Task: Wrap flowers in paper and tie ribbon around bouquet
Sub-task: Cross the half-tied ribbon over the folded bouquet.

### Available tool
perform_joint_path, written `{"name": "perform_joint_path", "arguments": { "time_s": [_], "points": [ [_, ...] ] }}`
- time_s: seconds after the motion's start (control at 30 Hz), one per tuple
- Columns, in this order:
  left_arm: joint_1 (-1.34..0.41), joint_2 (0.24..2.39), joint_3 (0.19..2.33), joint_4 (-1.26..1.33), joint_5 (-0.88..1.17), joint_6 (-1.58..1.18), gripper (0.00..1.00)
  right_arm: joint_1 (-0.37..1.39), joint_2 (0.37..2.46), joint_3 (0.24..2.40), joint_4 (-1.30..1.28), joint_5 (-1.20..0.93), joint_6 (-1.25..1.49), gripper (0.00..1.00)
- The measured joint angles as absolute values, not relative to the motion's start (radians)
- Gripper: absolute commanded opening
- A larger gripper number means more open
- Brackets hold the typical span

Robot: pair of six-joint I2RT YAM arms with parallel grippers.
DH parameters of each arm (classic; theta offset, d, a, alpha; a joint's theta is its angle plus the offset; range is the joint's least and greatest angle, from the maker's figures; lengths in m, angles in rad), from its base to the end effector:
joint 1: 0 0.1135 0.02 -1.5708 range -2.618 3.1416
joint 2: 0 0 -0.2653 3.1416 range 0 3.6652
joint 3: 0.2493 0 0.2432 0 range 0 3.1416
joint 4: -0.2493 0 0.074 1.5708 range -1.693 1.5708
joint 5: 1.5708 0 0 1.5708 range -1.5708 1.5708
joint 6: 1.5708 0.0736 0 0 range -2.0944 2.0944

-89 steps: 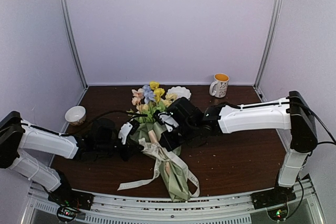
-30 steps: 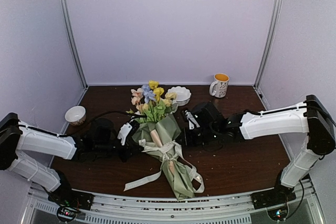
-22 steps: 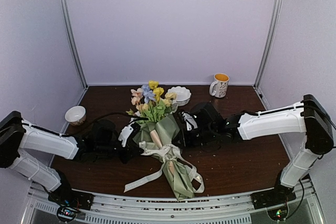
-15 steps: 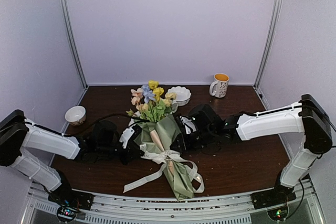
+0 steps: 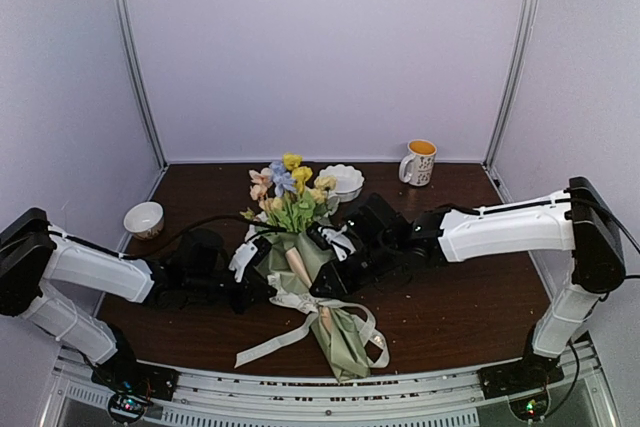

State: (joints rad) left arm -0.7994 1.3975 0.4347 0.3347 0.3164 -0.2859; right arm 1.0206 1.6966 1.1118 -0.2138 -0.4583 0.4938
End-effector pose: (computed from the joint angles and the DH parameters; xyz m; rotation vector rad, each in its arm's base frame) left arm 0.1750 -0.2128 0.1311 0.7723 2.1981 -0.9284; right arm 0.1712 0.3415 0.1963 -0.9266 2.4774 1.1816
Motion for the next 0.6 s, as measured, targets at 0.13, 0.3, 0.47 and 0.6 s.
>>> {"name": "perform_joint_path", "arguments": {
  "time_s": [0.13, 0.3, 0.47, 0.6],
  "points": [
    [-0.799, 1.398, 0.437, 0.334, 0.319, -0.286, 0.00, 1.021, 1.737, 1.187, -0.304, -0.448, 0.414, 0.24],
    [-0.799, 1.398, 0.438, 0.324, 0.319, -0.286, 0.00, 1.021, 1.781, 1.271, -0.429, -0.419, 0.317, 0.26],
    [-0.799, 1.397, 0.438, 0.320, 0.319, -0.285, 0.00, 1.026, 1.786, 1.292, -0.518, -0.407, 0.229, 0.28],
    [-0.799, 1.397, 0.438, 0.320, 0.318, -0.282, 0.00, 1.035, 1.787, 1.292, -0.558, -0.408, 0.184, 0.28]
  ]
}}
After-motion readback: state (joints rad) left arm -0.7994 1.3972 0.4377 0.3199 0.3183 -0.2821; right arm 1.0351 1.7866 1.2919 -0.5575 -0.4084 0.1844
